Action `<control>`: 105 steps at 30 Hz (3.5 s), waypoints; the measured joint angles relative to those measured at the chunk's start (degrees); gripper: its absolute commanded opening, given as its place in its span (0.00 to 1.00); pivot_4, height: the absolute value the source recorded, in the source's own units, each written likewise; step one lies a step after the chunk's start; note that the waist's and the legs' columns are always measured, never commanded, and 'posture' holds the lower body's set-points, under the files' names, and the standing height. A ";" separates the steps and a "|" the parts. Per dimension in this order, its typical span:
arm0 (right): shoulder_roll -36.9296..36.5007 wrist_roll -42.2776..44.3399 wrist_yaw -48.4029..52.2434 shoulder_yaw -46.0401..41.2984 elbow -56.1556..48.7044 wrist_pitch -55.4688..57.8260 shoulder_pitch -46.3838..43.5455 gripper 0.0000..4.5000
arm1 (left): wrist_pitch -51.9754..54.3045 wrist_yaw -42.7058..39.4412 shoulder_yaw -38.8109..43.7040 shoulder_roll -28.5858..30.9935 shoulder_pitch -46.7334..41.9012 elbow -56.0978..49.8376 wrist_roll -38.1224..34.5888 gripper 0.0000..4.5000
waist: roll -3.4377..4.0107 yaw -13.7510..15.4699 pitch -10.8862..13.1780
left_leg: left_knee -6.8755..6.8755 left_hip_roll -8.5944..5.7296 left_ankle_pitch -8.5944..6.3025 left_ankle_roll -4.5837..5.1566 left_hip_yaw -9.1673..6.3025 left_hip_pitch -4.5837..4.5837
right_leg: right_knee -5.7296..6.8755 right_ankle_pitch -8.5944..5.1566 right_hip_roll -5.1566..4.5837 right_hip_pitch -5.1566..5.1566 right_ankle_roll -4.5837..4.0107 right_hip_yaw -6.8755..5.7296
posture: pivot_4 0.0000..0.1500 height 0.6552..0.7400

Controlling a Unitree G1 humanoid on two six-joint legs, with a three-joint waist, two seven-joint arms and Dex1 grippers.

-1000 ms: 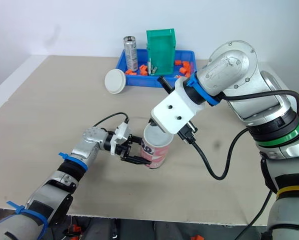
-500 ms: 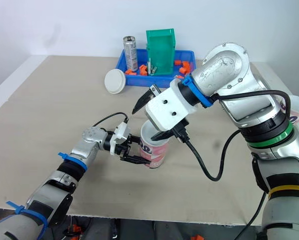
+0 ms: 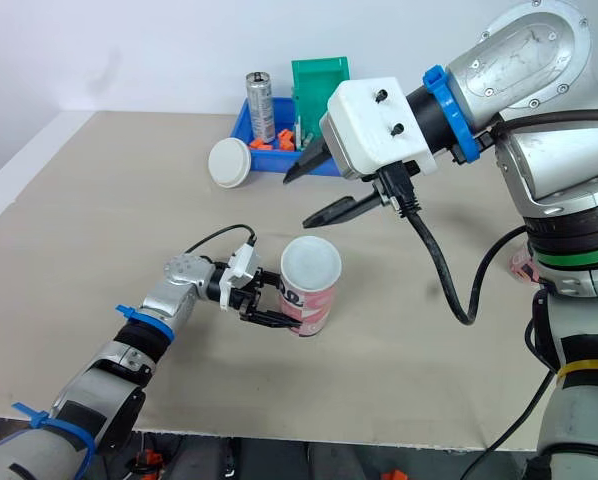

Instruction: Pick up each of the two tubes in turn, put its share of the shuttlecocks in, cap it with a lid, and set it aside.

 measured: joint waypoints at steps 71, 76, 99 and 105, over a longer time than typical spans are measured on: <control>-3.46 11.68 -23.37 -31.97 -20.43 24.86 53.09 1.00 | 7.61 -2.12 2.09 3.42 0.08 -4.99 -0.61 0.99 | -0.48 0.20 -0.15 | -0.12 -0.06 -0.03 -0.05 -0.20 -0.18 | -0.03 -0.10 0.06 0.01 0.37 -0.02 | 1.00 0.95; -2.87 11.92 -25.46 -31.76 -23.66 24.13 57.14 1.00 | 9.13 -4.51 3.13 9.02 0.02 -11.44 -1.90 0.99 | -0.48 0.16 -0.16 | -0.13 -0.05 -0.03 -0.05 -0.25 -0.17 | -0.03 -0.12 0.08 0.03 0.35 -0.05 | 1.00 0.95; 12.97 5.87 -32.13 -15.51 -20.40 16.67 56.16 1.00 | 39.39 5.68 22.39 28.81 20.84 -49.01 -28.99 0.99 | -0.73 0.29 -0.03 | -0.09 0.06 -0.04 -0.06 -0.39 -0.16 | -0.02 -0.31 0.04 0.11 -0.05 -0.34 | 1.00 0.95; 16.81 2.68 -32.13 -12.31 -14.07 13.12 53.42 1.00 | 40.12 7.90 22.68 28.84 22.36 -51.40 -30.10 0.99 | -0.75 0.31 -0.04 | -0.11 0.06 -0.04 -0.06 -0.38 -0.15 | -0.03 -0.29 0.04 0.10 -0.08 -0.33 | 1.00 0.95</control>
